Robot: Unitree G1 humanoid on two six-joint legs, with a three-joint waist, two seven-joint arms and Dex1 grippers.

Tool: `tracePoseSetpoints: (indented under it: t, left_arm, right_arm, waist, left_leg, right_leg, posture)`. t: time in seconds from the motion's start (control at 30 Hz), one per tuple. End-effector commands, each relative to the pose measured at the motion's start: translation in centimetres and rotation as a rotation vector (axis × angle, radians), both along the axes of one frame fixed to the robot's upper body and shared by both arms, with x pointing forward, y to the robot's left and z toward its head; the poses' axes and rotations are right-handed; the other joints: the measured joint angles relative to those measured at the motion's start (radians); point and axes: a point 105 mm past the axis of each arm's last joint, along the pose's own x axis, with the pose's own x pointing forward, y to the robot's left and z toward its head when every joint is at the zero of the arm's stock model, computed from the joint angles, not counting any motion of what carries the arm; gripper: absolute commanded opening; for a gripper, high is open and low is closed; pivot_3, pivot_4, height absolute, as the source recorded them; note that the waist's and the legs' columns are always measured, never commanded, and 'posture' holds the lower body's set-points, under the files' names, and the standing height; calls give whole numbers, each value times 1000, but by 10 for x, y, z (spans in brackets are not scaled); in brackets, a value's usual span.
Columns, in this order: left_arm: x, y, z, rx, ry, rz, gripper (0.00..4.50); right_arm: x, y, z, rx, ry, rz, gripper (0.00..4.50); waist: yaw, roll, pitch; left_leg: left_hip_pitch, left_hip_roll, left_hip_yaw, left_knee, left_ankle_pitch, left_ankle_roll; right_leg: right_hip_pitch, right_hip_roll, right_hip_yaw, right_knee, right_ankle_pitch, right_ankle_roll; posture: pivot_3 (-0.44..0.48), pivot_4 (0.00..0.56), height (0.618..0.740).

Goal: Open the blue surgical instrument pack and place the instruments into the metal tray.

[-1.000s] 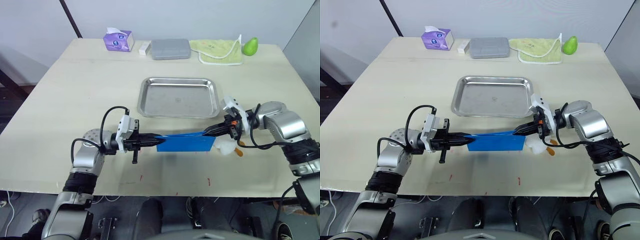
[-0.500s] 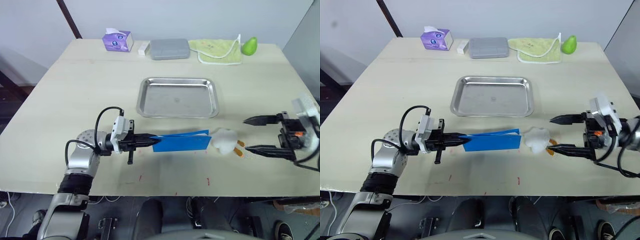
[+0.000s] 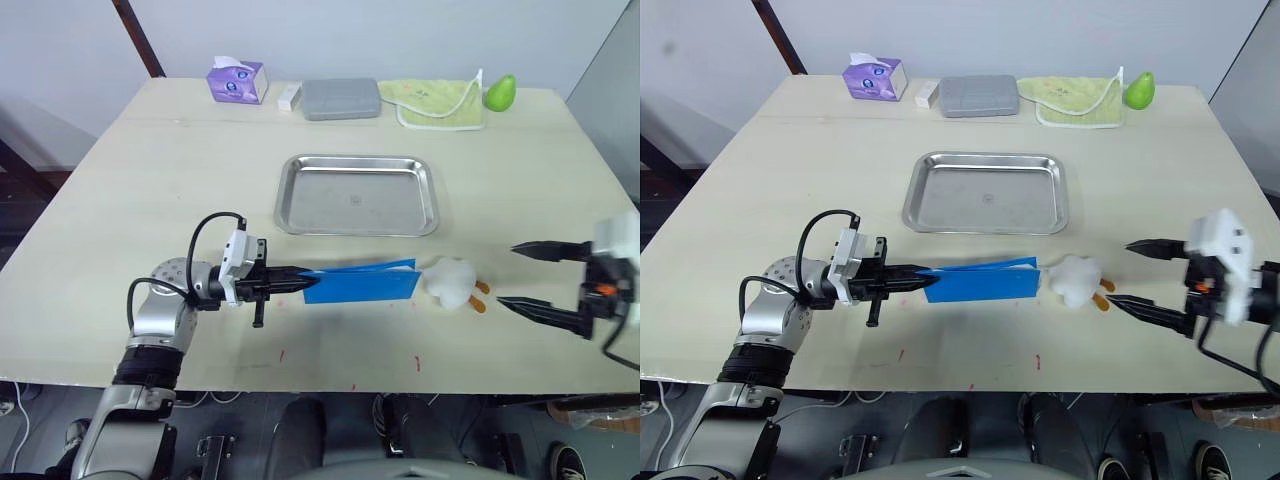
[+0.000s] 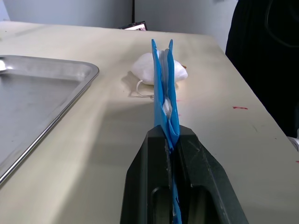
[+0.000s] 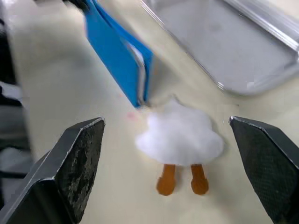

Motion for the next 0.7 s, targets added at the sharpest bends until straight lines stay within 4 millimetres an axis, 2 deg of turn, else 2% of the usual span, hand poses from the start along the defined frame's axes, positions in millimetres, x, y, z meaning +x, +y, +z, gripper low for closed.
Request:
tracePoseSetpoints:
  t: [0.03, 0.17, 0.33, 0.4, 0.43, 0.63, 0.67, 0.7]
  left_arm:
    - [-1, 2, 4, 21, -16, 3, 0]
    - [-3, 0, 5, 24, -22, 6, 0]
    - [-5, -4, 6, 21, -26, 11, 0]
    - [-6, -5, 6, 20, -26, 12, 0]
    - [-6, -6, 6, 21, -25, 12, 0]
    - [-6, -5, 6, 23, -24, 21, 0]
    - [-6, -5, 5, 24, -23, 21, 0]
    - [-6, -4, 5, 26, -22, 21, 0]
  right_arm:
    - [21, 3, -10, -31, -13, -38, 4475]
    - [45, 15, -31, -12, 77, -47, 4475]
    - [57, 23, -54, -71, 148, -5, 4475]
    - [62, 23, -63, -90, 184, -19, 3908]
    - [63, 23, -67, -107, 194, -18, 3776]
    - [64, 25, -68, -110, 196, -3, 831]
    - [62, 24, -66, -108, 196, 0, 483]
    - [59, 23, -60, -83, 195, 3, 338]
  waist:
    - [0, 0, 0]
    - [0, 0, 0]
    - [6, 0, 0]
    - [5, 0, 0]
    - [4, 0, 0]
    - [5, 0, 0]
    - [5, 0, 0]
    - [5, 0, 0]
  left_leg:
    - [0, 0, 0, 0, 0, 0]
    - [0, 0, 0, 0, 0, 0]
    - [-1, 0, 1, 0, 0, 0]
    - [-1, 0, 1, 0, 0, 0]
    - [-1, 0, 1, 0, 0, 0]
    - [0, 0, 1, 0, 0, 0]
    - [0, 0, 1, 0, 0, 0]
    - [0, 0, 1, 0, 0, 0]
  right_leg:
    - [0, 0, 0, 0, 0, 0]
    - [0, 0, 0, 0, 0, 0]
    - [0, 0, 0, 0, 0, 0]
    - [0, -1, 0, 0, 0, 0]
    - [0, -1, 0, 0, 0, 0]
    - [0, 0, 0, 0, 0, 0]
    - [0, 0, 0, 0, 0, 0]
    - [0, 0, 0, 0, 0, 0]
  posture:
    - [0, 150, 740]
    - [0, 150, 740]
    - [0, 150, 740]
    - [0, 150, 740]
    - [0, 150, 740]
    - [0, 150, 740]
    - [0, 150, 740]
    - [0, 150, 740]
